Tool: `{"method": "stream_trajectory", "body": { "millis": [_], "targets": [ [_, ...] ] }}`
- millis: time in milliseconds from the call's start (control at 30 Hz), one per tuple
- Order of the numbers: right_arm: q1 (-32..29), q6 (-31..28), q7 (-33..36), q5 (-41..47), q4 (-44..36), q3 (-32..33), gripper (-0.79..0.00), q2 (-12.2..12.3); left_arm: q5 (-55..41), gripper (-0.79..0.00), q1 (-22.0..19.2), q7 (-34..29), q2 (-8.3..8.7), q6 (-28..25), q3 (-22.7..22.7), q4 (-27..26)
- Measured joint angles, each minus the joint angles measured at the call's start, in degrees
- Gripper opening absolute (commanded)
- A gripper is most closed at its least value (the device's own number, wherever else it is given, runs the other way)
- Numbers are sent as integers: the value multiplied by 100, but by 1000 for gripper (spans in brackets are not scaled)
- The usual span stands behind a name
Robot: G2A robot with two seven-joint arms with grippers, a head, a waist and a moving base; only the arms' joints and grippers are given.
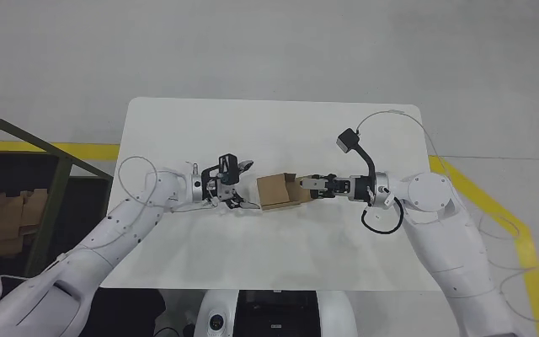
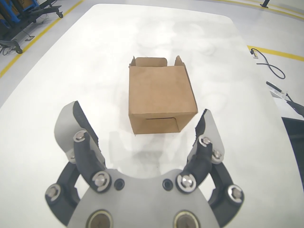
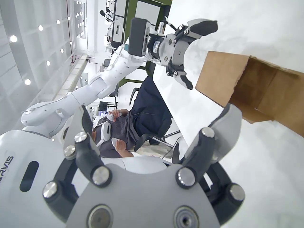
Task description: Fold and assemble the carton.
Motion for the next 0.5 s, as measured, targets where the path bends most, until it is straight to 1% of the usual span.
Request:
{"method": "stream_trajectory", "body": {
  "millis": [100, 200, 267, 400, 500],
  "targets": [
    [0, 0, 0, 0, 0, 0, 0, 0, 18, 0, 147, -71, 34, -96, -58, -32],
    [0, 0, 0, 0, 0, 0, 0, 0, 15, 0, 212, -163, 17, -96, -45, -37],
    [0, 0, 0, 0, 0, 0, 0, 0, -5, 0, 199, -216, -22, -38, -9, -33],
    [0, 0, 0, 0, 0, 0, 0, 0, 110, 0, 150, -285, -115, 273, 94, -37],
    [0, 0, 0, 0, 0, 0, 0, 0, 100, 0, 100, -311, -188, 361, 168, 46]
  ]
}}
